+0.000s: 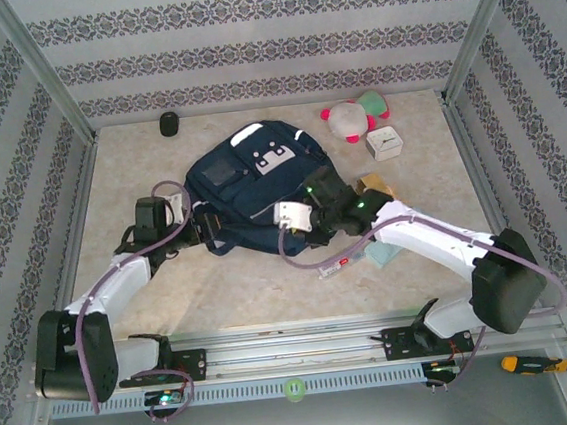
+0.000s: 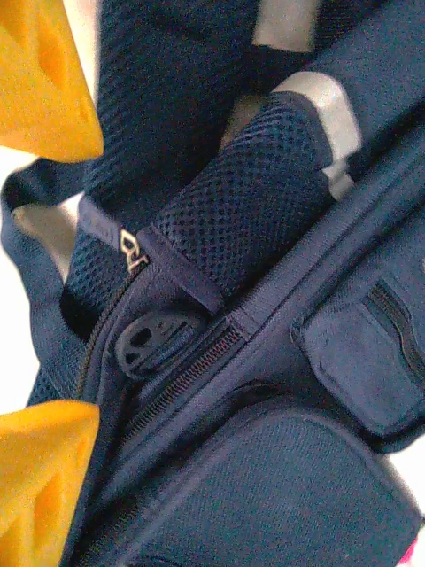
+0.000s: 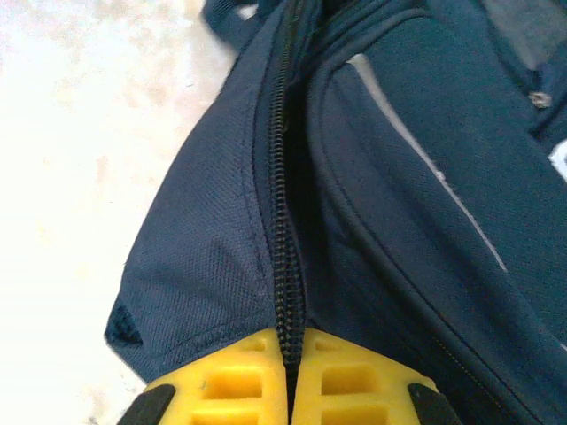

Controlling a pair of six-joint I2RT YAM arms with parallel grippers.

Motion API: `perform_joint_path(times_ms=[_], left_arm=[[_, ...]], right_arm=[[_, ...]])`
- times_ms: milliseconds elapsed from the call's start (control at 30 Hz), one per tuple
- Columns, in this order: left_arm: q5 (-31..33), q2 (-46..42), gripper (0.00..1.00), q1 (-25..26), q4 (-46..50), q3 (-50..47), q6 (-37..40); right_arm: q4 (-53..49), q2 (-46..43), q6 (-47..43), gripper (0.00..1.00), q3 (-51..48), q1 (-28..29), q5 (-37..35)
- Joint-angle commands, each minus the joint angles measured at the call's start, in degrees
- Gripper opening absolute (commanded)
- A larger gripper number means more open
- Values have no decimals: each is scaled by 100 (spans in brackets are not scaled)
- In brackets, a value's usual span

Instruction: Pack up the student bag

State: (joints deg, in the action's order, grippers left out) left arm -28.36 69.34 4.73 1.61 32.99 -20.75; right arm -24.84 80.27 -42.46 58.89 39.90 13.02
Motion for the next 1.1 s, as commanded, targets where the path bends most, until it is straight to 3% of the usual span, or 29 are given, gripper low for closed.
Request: perform_joint_path(times_ms=[0,367,633,767,900,1067], left_arm=[[-476,-359,68,-69,-1483,-515,341],[-662,-22,65,43,-3000,-1245,528],[-645,821,61,270,-3572,-1108,804],[-761,1234,54,334,-3792,-942,934],[-1116,1545,38,369,-4675,-979,898],[-1396,1409,6,418,-4703,-900,931]], right_arm=[[-198,-100,-272,0,488,-251,714],[-510,24,-395,0,1056,-783,1213],[-651,15,-438,0,1298,-1001,1498],[-671,1,-409,0,1366,-1098,1611],[-706,32,-368,0,1422,-1116,1635],[-698,67,-100,0,1456,-1118,1398]])
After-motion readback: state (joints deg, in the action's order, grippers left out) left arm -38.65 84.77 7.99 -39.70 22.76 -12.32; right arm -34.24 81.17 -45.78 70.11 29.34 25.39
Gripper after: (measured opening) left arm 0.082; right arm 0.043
